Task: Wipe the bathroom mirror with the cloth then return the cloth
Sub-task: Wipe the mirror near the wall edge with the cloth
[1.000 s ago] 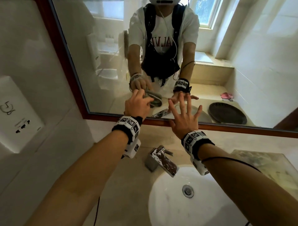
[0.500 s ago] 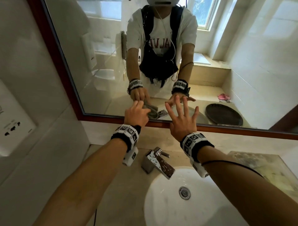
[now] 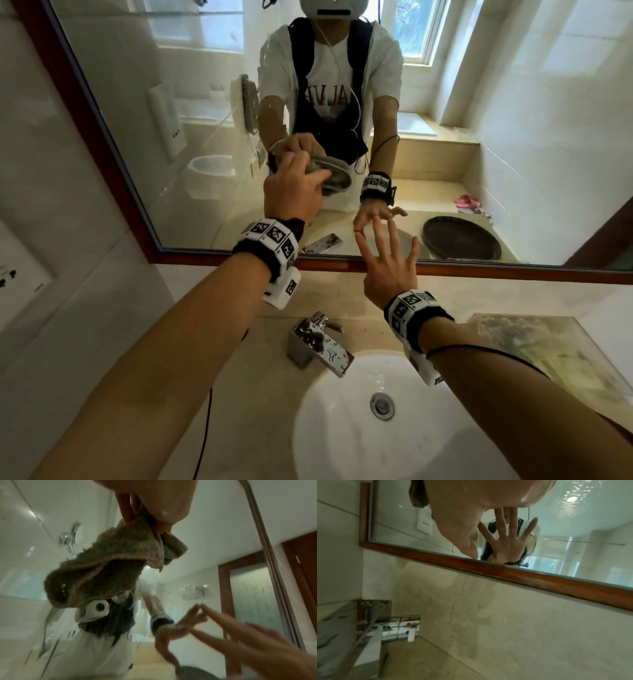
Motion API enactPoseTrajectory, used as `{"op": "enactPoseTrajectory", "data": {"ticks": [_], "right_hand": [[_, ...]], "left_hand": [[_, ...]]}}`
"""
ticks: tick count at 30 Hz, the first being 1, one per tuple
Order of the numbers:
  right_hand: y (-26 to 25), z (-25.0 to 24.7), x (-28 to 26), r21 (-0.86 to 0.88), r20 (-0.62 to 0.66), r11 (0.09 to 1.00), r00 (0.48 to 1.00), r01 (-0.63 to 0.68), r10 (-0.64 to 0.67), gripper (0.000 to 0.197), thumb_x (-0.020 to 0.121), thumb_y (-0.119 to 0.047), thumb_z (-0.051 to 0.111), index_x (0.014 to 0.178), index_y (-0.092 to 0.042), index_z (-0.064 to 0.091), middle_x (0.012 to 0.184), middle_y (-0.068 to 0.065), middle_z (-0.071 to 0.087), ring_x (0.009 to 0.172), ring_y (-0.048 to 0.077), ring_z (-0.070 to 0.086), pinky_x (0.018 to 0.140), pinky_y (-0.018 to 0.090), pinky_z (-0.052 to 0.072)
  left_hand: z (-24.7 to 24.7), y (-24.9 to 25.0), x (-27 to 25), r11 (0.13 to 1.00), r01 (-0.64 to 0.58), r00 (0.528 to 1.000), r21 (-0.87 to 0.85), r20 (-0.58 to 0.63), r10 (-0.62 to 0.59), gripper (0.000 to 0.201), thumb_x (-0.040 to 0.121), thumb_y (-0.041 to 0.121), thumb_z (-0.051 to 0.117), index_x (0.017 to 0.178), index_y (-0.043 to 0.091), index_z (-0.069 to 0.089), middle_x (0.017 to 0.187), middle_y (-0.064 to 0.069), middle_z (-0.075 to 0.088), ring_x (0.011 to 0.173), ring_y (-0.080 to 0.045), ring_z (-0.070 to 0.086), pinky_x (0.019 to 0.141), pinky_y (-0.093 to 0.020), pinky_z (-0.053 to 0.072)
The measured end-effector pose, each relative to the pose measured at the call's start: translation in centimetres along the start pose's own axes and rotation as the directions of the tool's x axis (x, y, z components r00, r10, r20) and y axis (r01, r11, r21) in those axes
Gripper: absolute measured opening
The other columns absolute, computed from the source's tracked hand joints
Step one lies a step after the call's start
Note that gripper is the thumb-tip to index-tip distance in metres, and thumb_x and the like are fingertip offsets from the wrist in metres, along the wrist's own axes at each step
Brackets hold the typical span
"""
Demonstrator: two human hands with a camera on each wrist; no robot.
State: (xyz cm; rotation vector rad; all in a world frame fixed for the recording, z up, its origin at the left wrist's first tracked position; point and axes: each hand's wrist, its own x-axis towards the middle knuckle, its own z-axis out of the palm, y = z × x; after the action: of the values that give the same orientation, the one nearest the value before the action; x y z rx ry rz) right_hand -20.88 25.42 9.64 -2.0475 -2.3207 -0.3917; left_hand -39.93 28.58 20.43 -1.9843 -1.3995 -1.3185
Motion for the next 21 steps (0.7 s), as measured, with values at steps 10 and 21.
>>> {"op": "enactPoseTrajectory", "data": {"ticks": [10,21], "right_hand": [[4.4,2.3,-2.0,0.006,-0.025,0.997,0.997,-0.071,0.071,0.099,0.078,-0.025,0.063,0.153,-0.034,-0.002,0.160,0.013,-0.019,0.148,0.035,-0.013,0.111,0.067,-0.001],[7.6,4.2,-3.5,0.035,0.079,0.999,0.997,-0.018,0.015,0.081,0.088,-0.029,0.054,0.153,-0.035,0.006,0.161,0.007,-0.016,0.149,0.028,-0.011,0.114,0.062,0.003]], "left_hand": [[7.3,0.7,-10.5,0.966,-0.201,0.840,0.163,0.537,0.084,0.014,0.058,0.015,0.085,0.067,0.022,0.077,0.079,-0.004,0.057,0.078,-0.026,0.057,0.045,-0.025,0.033],[5.8,4.3,-4.2,0.971,-0.153,0.918,0.186,0.390,0.070,0.017,0.078,0.020,0.073,0.093,0.024,0.078,0.096,-0.010,0.061,0.090,-0.030,0.057,0.056,-0.032,0.040]]}}
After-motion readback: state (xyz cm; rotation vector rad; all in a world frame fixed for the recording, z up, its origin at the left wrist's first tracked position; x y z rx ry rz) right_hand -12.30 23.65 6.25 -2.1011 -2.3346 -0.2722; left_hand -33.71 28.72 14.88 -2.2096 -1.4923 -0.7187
